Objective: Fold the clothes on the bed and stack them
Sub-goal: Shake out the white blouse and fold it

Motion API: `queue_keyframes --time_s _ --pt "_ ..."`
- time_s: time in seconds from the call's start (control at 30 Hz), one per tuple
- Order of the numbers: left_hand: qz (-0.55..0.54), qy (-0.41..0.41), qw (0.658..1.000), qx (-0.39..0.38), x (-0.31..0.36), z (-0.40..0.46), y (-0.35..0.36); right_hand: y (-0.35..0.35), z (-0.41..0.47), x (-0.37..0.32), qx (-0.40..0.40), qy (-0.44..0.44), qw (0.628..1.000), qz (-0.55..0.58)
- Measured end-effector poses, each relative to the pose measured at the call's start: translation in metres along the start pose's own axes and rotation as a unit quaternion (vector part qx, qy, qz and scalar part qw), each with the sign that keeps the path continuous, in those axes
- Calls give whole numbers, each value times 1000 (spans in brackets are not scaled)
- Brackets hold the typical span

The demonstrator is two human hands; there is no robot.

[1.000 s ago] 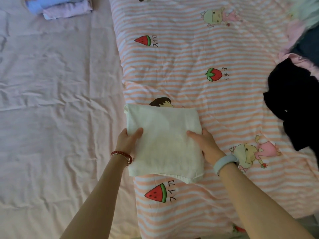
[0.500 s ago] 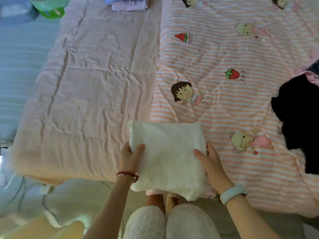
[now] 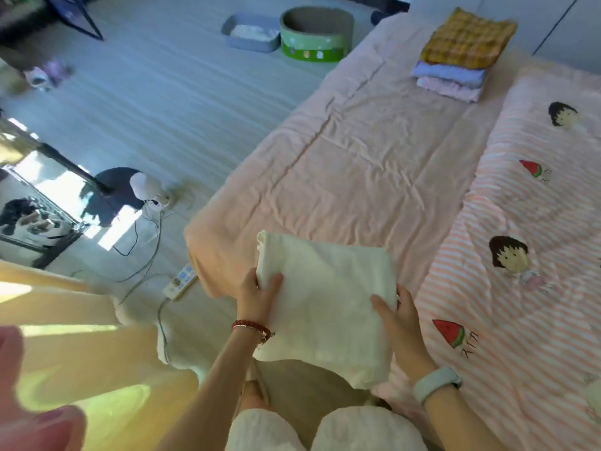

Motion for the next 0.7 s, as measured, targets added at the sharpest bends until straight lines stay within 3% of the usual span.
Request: queue_keyframes --time_s 0.33,0.7 --pt "-18 -27 995 98 19 125 -238 271 3 -61 -82 -17 996 -5" --pt "-34 11 989 141 76 241 -339 431 75 -132 -123 -77 988 -42"
Point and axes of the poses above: each hand's wrist, its own z-axis towards the middle knuckle, its own y-axis out of the palm, x = y × z, the point moved 3 cm from there along z, towards the middle knuckle, and after that the axes turned 7 degrees about -y, right-handed, at the moved point
